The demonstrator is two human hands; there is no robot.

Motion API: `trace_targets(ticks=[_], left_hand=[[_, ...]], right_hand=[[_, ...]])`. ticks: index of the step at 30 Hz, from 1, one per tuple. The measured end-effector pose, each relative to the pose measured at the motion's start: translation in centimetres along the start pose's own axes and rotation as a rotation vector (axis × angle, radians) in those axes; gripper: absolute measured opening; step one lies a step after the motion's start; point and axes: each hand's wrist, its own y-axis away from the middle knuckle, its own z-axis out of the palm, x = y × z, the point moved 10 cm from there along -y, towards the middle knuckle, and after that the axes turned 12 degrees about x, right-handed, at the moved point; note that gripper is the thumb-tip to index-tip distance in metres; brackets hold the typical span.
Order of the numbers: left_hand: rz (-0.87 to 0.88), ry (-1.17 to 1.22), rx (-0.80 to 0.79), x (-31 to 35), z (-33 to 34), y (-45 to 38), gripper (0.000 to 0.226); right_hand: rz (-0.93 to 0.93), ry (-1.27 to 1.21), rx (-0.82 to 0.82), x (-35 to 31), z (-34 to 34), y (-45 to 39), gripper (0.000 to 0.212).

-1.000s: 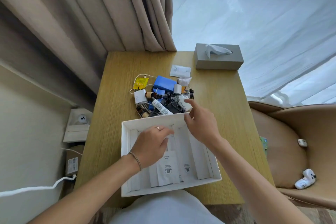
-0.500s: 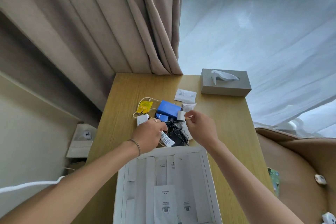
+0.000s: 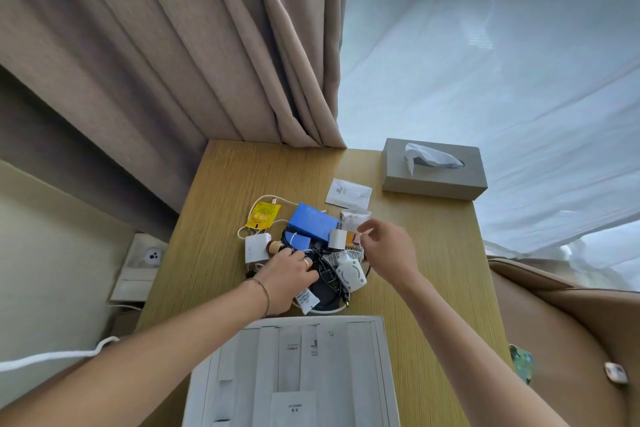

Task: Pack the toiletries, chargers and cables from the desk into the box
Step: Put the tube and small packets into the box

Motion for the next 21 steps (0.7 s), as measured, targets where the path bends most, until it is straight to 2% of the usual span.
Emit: trace_targets(ticks=[4, 7, 11, 15, 18, 21], left_hand=[[0.016, 0.023, 0.044, 0.1, 0.0, 0.0, 0.034], [-0.076, 0.126, 0.148, -0.8, -0.7, 0.3, 0.034], [-0.345, 0.325, 0.314, -3.4, -2.3, 1.4, 0.042], [-0.711, 0.704, 0.412, -6.2, -2.8, 3.0, 0.029], [-0.887, 0.955, 0.477, -7.1, -3.3, 4.1, 0.019], [-1.034, 1.197, 0.515, -7.6, -3.2, 5.2, 0.020]], right_hand=[[0.014, -0.010, -0.007, 0.3, 0.6, -2.0, 0.025], [0.031, -0.024, 0.003, 0.6, 1.5, -4.0, 0.025], [-0.028, 0.028, 0.001, 0.0, 3.3, -7.3, 0.034], [-0.092, 0.105, 0.009, -0.9, 5.0, -10.5, 0.035], [-0.135, 0.196, 0.006, -1.2, 6.4, -12.3, 0.037], [-0.153, 0.275, 0.011, -1.0, 7.7, -13.7, 0.042]])
